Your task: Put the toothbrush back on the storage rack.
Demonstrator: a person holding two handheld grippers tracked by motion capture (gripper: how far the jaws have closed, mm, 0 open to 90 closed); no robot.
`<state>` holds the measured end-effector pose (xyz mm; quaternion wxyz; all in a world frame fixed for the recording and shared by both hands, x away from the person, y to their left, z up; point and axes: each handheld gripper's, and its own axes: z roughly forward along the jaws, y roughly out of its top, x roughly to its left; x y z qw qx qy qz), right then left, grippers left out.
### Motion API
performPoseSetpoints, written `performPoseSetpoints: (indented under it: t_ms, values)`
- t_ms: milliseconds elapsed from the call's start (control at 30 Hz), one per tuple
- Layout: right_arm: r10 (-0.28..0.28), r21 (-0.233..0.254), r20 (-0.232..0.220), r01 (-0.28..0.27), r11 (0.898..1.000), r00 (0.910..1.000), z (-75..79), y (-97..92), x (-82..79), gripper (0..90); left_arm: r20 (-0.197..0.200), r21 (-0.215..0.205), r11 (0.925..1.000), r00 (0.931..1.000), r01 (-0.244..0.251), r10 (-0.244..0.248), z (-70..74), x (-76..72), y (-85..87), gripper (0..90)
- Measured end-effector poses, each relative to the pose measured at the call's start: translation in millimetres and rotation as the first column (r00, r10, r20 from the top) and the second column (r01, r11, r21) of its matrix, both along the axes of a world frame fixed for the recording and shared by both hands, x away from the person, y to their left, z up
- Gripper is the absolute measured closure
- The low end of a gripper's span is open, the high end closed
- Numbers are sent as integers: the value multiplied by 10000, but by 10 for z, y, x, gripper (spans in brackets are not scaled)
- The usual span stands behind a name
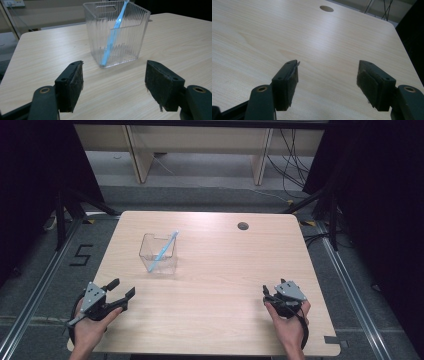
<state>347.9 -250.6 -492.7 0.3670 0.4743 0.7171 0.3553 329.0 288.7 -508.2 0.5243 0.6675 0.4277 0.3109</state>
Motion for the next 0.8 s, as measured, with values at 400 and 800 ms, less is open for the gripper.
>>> performPoseSetpoints:
  t_ms: [400, 800]
  values:
    - [43, 85, -105, -42, 10000, 9999, -11, 7, 1, 344, -145, -112, 9987, 9986, -505, 504, -147, -39, 162, 302]
    - [-35, 134, -116, 36, 9999, 9999, -31, 4, 5, 344, 106, -317, 9970, 9974, -705, 709, -165, -55, 157, 300]
